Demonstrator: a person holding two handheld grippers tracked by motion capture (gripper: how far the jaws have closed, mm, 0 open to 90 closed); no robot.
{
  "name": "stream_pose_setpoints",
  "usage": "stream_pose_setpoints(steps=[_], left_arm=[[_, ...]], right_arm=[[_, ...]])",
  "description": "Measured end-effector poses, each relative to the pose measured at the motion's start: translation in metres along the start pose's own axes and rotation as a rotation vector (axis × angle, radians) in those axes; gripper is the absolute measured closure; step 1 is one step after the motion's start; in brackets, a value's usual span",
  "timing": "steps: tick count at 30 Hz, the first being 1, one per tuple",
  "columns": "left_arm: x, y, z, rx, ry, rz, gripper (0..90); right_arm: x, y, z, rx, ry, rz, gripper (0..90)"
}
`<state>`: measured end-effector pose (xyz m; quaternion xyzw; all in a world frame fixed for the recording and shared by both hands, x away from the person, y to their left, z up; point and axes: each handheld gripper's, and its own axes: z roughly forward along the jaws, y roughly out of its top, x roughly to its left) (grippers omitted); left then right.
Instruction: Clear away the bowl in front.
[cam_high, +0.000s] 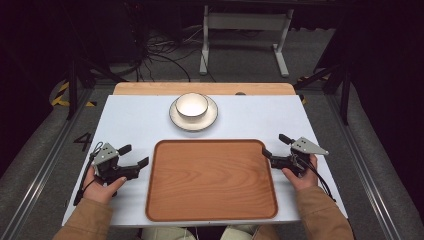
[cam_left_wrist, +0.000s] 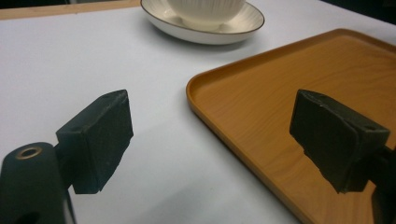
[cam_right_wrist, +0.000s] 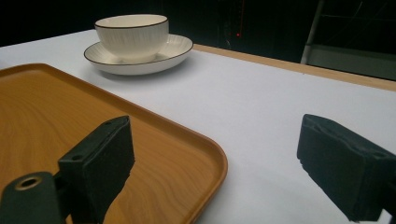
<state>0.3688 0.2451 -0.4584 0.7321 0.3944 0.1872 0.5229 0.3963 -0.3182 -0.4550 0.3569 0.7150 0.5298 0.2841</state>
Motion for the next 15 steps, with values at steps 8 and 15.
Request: stream_pose_setpoints(steps=[8, 15], left_arm=[[-0.002, 0.013, -0.006, -0.017, 0.003, 0.002, 14.0], [-0.002, 0.025, -0.012, -0.027, 0.010, 0.001, 14.0]], right_arm=[[0.000, 0.000, 0.000, -0.001, 0.000, 0.003, 11.0], [0.000, 0.000, 0.000, 0.000, -0.001, 0.006, 10.9]])
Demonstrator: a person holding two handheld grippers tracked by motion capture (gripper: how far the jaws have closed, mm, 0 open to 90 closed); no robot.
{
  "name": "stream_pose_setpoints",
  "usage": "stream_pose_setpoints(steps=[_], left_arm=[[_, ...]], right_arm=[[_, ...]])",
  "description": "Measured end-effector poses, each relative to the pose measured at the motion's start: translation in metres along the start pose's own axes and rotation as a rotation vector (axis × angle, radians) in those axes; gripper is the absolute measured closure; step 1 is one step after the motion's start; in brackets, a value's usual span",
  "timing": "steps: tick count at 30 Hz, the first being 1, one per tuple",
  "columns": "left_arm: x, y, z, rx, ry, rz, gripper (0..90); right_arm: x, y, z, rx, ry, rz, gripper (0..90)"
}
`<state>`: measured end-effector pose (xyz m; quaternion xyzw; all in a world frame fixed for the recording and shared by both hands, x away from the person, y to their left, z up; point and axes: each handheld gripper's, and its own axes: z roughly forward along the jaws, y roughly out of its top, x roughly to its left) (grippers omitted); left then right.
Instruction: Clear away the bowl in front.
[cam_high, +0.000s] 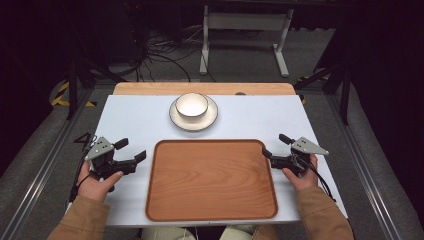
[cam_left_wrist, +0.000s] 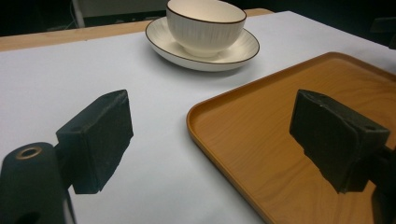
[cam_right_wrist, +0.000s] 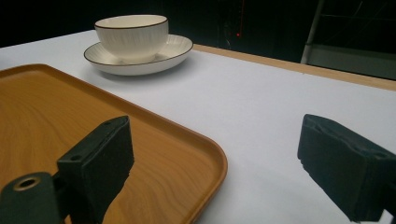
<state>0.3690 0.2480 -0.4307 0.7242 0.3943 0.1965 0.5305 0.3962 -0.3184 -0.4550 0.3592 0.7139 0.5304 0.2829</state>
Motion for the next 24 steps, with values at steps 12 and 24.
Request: stream_pose_setpoints(steps=[12, 24], left_arm=[[-0.003, 0.021, -0.003, -0.006, -0.005, 0.014, 14.0], [-0.005, 0.043, 0.016, 0.013, -0.032, 0.035, 14.9]], right_arm=[[0.000, 0.000, 0.000, 0.000, 0.000, 0.000, 10.7], [0.000, 0.000, 0.000, 0.000, 0.001, 0.001, 10.7]])
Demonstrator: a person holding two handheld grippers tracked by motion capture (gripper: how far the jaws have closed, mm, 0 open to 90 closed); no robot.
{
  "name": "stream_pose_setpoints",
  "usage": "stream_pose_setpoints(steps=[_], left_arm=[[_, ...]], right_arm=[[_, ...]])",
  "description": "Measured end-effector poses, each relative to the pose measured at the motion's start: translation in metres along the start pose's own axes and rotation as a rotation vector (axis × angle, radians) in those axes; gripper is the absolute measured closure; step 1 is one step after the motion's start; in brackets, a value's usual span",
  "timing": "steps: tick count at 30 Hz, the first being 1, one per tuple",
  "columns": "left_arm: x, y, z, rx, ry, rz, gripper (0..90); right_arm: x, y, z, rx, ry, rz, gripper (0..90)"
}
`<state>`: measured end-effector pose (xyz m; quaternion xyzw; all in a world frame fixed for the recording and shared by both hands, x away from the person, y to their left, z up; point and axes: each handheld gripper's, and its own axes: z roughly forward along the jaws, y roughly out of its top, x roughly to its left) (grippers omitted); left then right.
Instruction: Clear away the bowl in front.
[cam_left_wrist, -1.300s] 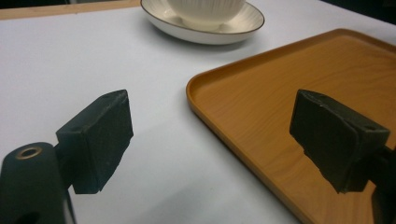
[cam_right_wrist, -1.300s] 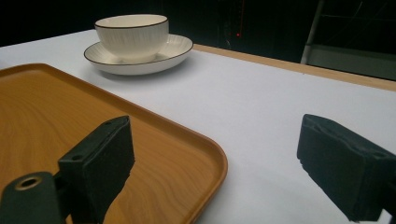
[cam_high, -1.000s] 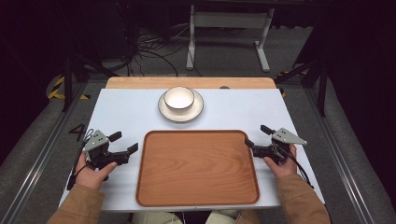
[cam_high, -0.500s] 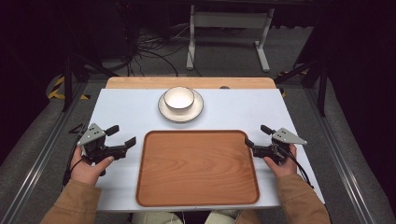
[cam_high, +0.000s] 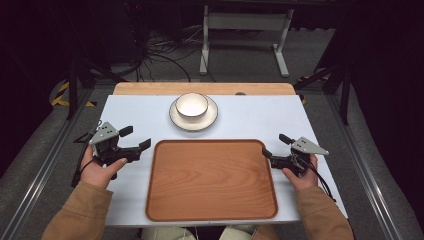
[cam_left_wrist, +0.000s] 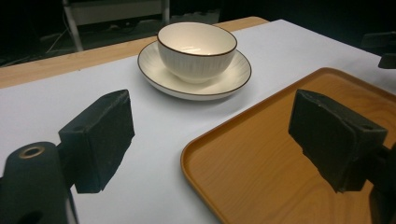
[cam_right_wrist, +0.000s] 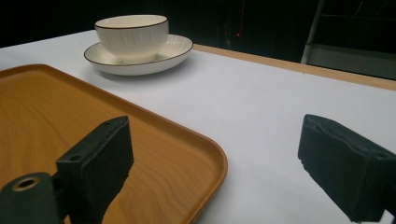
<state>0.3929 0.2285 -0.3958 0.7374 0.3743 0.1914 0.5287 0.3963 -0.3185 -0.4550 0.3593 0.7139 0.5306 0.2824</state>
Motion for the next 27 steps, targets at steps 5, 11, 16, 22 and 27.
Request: stream_pose_setpoints(steps=[5, 11, 16, 22, 27], left_arm=[[-0.002, 0.008, 0.011, 0.017, -0.009, 0.023, 14.8], [-0.004, 0.019, 0.020, 0.024, -0.025, 0.050, 14.8], [-0.004, 0.025, 0.027, 0.022, -0.038, 0.043, 14.7], [0.001, 0.037, 0.039, 0.010, -0.064, 0.017, 14.7], [0.005, 0.044, 0.047, 0.007, -0.069, 0.007, 14.6]], right_arm=[[0.000, 0.000, 0.000, 0.000, 0.000, -0.001, 10.7], [0.000, 0.000, 0.000, 0.001, 0.000, -0.001, 10.7], [0.000, 0.000, 0.000, 0.000, 0.002, 0.000, 10.7], [0.000, 0.000, 0.000, 0.001, 0.002, -0.001, 10.7], [0.000, 0.000, 0.000, 0.001, 0.005, 0.001, 10.7]])
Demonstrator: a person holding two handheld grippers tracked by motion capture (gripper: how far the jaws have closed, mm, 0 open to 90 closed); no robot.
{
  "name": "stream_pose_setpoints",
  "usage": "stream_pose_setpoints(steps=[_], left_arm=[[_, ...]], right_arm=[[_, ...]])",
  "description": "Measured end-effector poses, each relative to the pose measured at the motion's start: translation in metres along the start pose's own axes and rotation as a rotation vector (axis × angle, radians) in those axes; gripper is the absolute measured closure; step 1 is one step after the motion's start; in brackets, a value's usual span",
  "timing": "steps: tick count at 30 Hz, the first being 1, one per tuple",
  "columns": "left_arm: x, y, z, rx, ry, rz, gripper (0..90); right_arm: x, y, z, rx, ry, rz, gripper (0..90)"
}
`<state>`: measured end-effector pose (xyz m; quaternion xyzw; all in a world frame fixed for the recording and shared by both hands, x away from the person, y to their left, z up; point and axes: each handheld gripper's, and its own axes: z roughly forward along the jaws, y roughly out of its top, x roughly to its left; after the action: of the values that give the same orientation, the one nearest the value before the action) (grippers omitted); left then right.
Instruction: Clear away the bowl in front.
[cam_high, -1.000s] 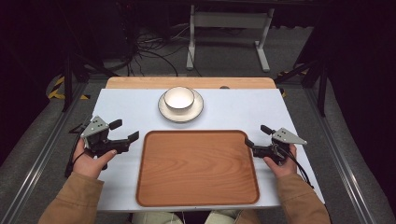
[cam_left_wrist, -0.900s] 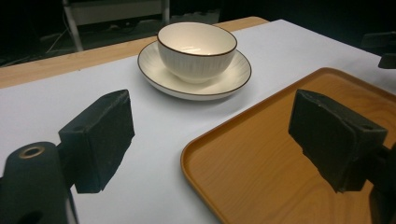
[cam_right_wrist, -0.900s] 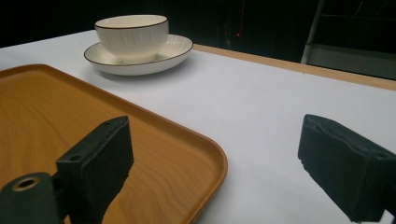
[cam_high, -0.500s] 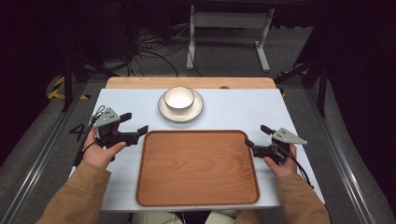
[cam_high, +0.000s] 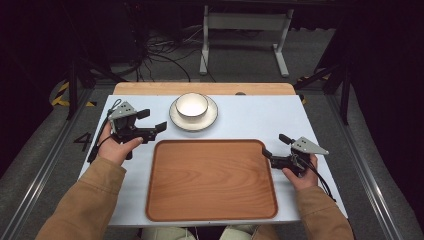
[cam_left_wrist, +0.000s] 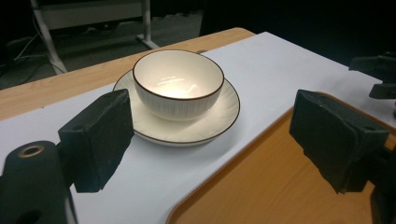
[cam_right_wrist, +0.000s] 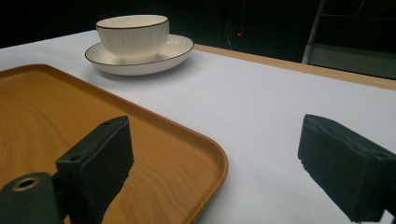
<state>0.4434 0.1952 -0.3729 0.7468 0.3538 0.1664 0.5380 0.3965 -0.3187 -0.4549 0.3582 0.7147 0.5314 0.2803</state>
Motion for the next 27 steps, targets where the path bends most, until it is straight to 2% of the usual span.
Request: stream_pose_setpoints(steps=[4, 12, 27], left_arm=[[0.003, 0.006, 0.006, -0.007, 0.001, 0.002, 14.6], [0.009, 0.016, 0.020, -0.016, -0.014, -0.019, 15.4], [0.013, 0.030, 0.040, 0.000, -0.026, -0.003, 16.7]], right_arm=[[0.000, 0.000, 0.000, 0.001, 0.000, -0.001, 10.7], [0.000, 0.000, 0.000, 0.001, 0.001, -0.001, 10.6], [0.000, 0.000, 0.000, 0.001, 0.005, 0.000, 10.6]])
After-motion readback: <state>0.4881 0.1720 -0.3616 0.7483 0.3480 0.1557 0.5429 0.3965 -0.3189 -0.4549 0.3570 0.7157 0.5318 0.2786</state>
